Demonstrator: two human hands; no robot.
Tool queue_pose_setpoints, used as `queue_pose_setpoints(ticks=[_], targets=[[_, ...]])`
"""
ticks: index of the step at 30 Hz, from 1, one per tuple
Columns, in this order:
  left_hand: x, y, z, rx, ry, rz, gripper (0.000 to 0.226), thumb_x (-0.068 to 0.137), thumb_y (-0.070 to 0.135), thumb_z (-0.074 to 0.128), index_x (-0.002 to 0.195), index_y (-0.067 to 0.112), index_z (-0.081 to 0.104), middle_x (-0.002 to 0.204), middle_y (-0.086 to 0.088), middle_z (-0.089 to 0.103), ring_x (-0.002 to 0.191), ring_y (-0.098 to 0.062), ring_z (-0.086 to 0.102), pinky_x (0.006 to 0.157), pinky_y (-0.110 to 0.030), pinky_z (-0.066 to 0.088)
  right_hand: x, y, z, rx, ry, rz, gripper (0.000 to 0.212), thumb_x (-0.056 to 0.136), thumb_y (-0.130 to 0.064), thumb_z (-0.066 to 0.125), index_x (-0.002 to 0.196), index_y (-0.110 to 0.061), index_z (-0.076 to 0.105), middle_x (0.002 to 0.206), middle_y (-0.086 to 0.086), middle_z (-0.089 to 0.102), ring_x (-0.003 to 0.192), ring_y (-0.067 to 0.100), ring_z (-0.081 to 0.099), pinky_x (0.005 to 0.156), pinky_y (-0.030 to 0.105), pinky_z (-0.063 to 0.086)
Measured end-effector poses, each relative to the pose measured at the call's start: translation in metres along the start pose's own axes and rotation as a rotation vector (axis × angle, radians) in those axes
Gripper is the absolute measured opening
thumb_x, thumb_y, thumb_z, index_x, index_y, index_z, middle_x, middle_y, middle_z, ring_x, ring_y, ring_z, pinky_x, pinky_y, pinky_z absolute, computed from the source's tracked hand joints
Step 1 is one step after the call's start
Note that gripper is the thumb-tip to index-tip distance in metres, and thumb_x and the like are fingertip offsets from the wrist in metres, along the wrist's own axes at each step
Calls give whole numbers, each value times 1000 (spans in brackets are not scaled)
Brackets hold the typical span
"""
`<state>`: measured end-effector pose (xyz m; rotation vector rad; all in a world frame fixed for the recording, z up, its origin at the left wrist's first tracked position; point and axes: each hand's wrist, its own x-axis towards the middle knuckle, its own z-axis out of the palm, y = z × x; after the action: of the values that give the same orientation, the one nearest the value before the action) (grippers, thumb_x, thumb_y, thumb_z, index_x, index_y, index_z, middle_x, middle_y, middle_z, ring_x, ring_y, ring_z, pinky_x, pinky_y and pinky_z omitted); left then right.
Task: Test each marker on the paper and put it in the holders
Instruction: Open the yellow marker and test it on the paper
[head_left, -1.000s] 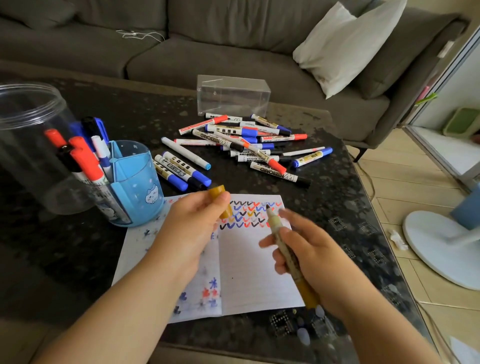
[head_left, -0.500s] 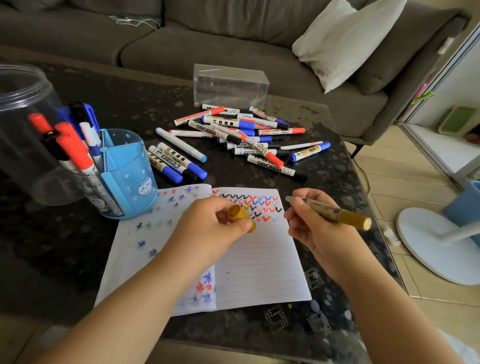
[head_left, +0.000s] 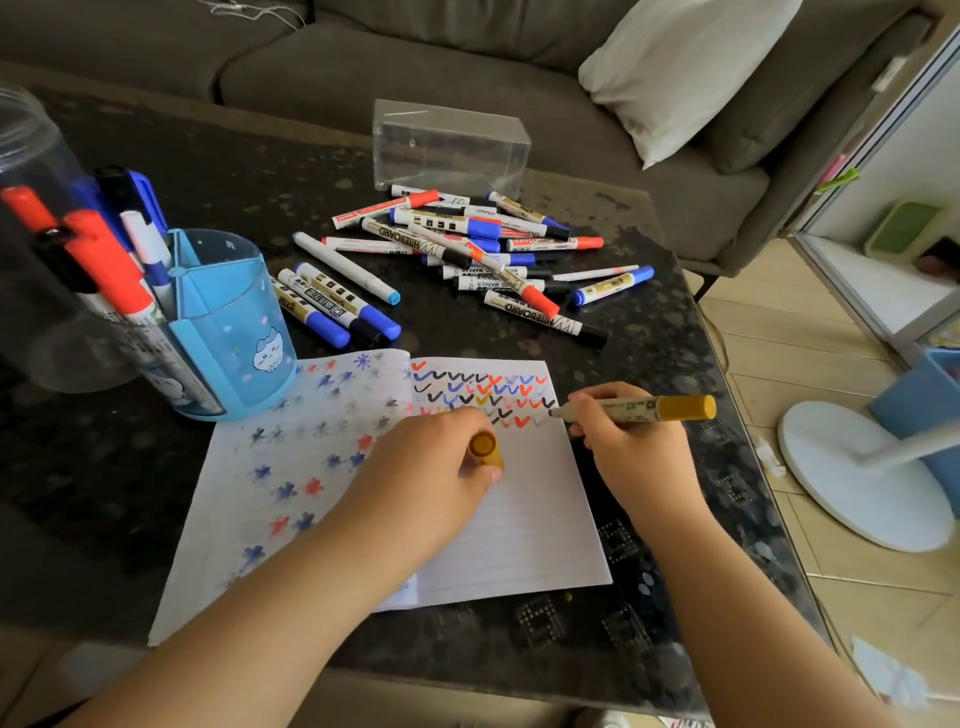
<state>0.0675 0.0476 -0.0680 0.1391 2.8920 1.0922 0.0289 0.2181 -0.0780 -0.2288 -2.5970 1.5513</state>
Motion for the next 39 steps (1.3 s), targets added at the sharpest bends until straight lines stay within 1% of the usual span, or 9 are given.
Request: queue_pose_setpoints(ticks=[3,7,17,22,25,27,32,34,39], targets=[[1,0,1,-2,3,5,10,87,28,63,94,21,62,85,6,65,82,-9,60,77,-31,52,1,1,1,-41,-6,-14,17,88,-24,63,75,-35,63,72,-14,66,65,3,64,52,13,50],[1,0,1,3,2,9,9,87,29,63,93,22,62,83,7,64,80,-7,60,76,-29,52,2,2,1,-63,-24,-36,16,88,-22,64,75,-32,63,72,-10,66,58,-4,60,45,7,43],[-1,0,0,9,6,-10,14,87,28,63,99,22,62,88,8,66,83,-6,60,79,-28,52,3,6,-2,-94,-27,7,12,87,-18,62,76,-19,65,65,-1,64,42,-1,49,38,10,35],[-1,1,1,16,13,-16,12,87,29,63,97,24,62,86,9,65,81,-4,59,76,-25,52,5,6,-1,-110,31,13,19,88,-23,62,72,-32,61,69,-9,65,53,4,57,42,9,43],[0,0,1,-25,20,-29,11,86,28,64,96,24,63,85,10,64,78,-1,58,69,-13,47,2,4,-2,-32,45,44,16,88,-24,62,74,-31,63,69,-9,66,53,3,57,43,12,43],[1,0,-2,-129,39,-68,9,84,28,66,91,25,64,82,12,64,77,1,57,64,-6,42,0,-1,-5,89,52,77,12,88,-26,62,77,-25,65,65,-6,65,46,3,50,41,15,39],[11,1,-11,-801,60,-362,10,85,14,65,92,20,68,81,1,72,82,-13,68,82,-29,52,-6,-22,-17,418,-102,47,9,86,-21,64,82,-13,62,55,-8,52,51,5,44,52,21,39],[12,4,-14,-1042,32,-409,13,85,4,61,95,12,66,87,-7,73,79,-16,69,82,-30,54,-10,-29,-19,513,-165,17,11,83,-20,64,81,-9,62,54,-5,49,52,6,41,52,20,36],[9,6,-19,-1219,-44,-369,15,86,2,56,98,7,64,82,-8,72,72,-14,69,72,-24,56,-15,-34,-20,629,-171,15,25,95,-15,48,91,8,57,52,1,48,49,10,38,52,26,31]])
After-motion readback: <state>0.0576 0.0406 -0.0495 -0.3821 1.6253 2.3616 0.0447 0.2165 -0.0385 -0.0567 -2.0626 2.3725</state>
